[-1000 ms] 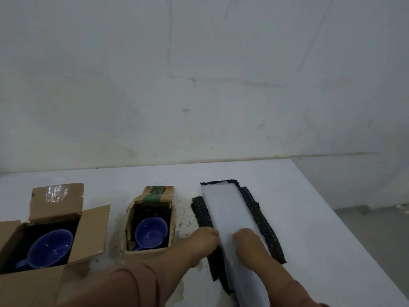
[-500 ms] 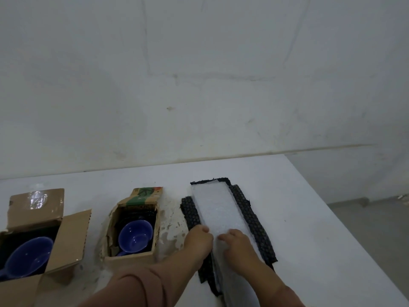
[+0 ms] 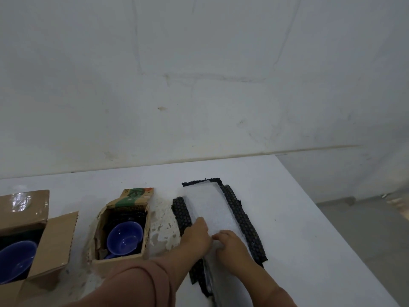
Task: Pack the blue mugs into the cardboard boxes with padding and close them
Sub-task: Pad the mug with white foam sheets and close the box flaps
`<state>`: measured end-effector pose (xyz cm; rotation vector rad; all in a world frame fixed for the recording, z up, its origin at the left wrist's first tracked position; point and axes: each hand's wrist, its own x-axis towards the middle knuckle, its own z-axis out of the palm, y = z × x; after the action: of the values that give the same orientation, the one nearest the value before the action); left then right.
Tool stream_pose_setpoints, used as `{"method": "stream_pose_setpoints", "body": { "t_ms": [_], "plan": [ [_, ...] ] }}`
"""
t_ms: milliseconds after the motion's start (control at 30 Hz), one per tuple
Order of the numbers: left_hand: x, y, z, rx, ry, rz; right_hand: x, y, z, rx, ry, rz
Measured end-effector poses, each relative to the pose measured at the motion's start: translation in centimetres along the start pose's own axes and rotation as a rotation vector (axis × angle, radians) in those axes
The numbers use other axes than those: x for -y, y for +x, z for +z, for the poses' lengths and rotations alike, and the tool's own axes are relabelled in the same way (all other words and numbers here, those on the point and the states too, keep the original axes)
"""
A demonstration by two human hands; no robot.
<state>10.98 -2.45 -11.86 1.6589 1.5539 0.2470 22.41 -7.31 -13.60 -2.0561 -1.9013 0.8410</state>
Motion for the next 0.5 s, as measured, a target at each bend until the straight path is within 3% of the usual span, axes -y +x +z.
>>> {"method": "stream_pose_setpoints", "body": {
  "t_ms": [67, 167, 267, 333, 400, 500],
  "plan": [
    [0.1, 0.0, -0.1, 0.031, 0.055, 0.048, 0.2, -0.2, -0.5, 0.027, 0.034, 0.034],
    [-0.1, -0.5, -0.4, 0.002, -0.166, 0.071, 0.7, -0.5, -1.4, -0.077, 0.165, 0.107],
    [-0.9, -1.3, -2.4, -0.016, -0.428, 0.075, 0.8, -0.6, -3.0, -0.31, 0.452, 0.277],
    [-1.1, -1.8, -4.8, -0.017, -0.525, 0.085, 1.3, -0.4, -4.3, -0.31, 0.778, 0.359],
    [-0.9, -2.3, -7.4, -0.031, -0.564, 0.11, 2.6, -0.1, -5.4, -0.224, 1.061, 0.337],
    [-0.2, -3.2, -11.5, -0.001, -0.624, 0.173, 5.0, 0.5, -6.7, -0.211, 1.179, 0.126]
  ]
}}
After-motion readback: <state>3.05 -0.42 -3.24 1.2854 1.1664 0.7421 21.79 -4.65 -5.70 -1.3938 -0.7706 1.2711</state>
